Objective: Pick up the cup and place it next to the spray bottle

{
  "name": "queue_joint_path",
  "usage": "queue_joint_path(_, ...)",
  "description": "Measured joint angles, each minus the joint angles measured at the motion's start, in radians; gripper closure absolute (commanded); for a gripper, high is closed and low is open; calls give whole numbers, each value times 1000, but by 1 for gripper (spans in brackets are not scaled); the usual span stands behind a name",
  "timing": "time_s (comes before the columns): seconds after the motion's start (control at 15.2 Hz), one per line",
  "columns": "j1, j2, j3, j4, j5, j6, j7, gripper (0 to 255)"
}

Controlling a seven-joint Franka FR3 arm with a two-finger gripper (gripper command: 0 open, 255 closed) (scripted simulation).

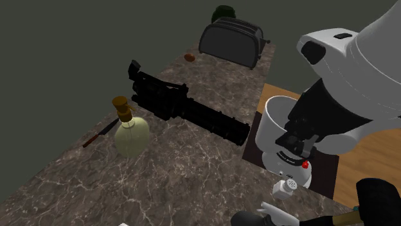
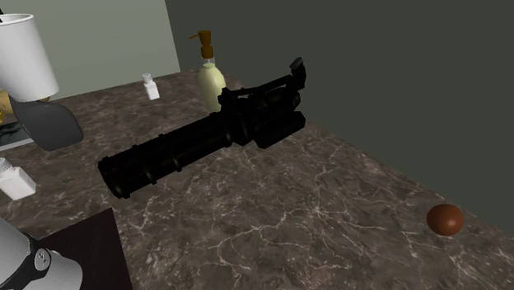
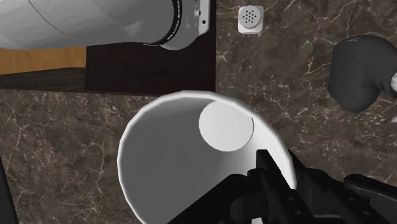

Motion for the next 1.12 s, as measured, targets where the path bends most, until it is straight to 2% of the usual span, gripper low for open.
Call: queue_joint_path(1.12, 41, -44, 93, -230, 89, 187, 17, 255)
